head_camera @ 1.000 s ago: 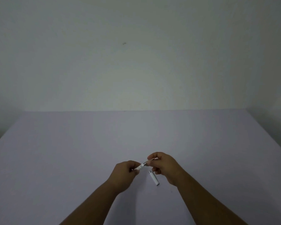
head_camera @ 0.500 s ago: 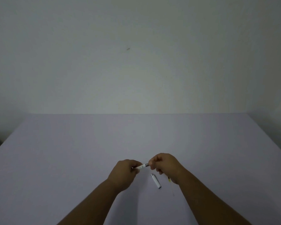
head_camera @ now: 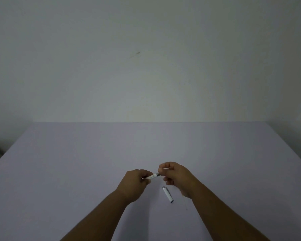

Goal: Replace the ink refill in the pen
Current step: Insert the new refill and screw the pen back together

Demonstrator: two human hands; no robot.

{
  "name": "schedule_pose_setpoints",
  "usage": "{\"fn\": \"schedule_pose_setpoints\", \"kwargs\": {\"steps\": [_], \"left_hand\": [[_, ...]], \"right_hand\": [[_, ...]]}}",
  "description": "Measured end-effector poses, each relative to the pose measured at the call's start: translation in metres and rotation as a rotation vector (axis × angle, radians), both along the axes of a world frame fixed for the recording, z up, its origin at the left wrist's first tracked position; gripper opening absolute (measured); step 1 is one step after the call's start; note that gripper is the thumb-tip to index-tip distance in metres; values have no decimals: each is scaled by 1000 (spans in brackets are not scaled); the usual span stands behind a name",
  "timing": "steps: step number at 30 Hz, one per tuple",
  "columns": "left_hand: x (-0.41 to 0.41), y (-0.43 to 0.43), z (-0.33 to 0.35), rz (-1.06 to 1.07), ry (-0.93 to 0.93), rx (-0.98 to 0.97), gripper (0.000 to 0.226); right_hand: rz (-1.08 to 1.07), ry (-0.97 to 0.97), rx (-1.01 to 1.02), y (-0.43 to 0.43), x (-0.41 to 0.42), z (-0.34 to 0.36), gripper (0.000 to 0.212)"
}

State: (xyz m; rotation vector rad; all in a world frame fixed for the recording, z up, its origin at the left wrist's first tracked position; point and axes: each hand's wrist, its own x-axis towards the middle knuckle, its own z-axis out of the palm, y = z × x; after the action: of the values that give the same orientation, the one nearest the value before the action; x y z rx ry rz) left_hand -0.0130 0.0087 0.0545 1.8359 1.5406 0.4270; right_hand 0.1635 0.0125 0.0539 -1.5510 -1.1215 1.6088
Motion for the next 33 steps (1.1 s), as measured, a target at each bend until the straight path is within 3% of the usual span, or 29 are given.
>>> {"fn": "schedule_pose_setpoints", "kwargs": {"steps": [2, 7, 11, 16, 20, 25, 30, 33], "left_hand": [[1, 0, 0, 0, -4, -8, 24], [5, 0, -1, -14, 7, 5, 25], [5, 2, -2, -1, 14, -10, 24], [7, 1, -1, -13, 20, 12, 22], [9, 1, 1, -1, 16, 11, 22], [9, -3, 2, -23, 21, 25, 22], [10, -3, 4, -18, 18, 25, 22], [11, -4, 5, -29, 17, 35, 22]], "right_hand": [[-10, 14, 18, 1, 1, 0, 3], [10, -169, 1, 2, 1, 2, 30], [22, -75, 49, 3, 4, -1, 3], [9, -186, -19, 3, 1, 1, 33], [11, -59, 43, 4, 3, -1, 6], [47, -183, -35, 2, 2, 5, 33], [29, -59, 14, 1, 4, 1, 8], [32, -131, -74, 2, 1, 7, 28]]}}
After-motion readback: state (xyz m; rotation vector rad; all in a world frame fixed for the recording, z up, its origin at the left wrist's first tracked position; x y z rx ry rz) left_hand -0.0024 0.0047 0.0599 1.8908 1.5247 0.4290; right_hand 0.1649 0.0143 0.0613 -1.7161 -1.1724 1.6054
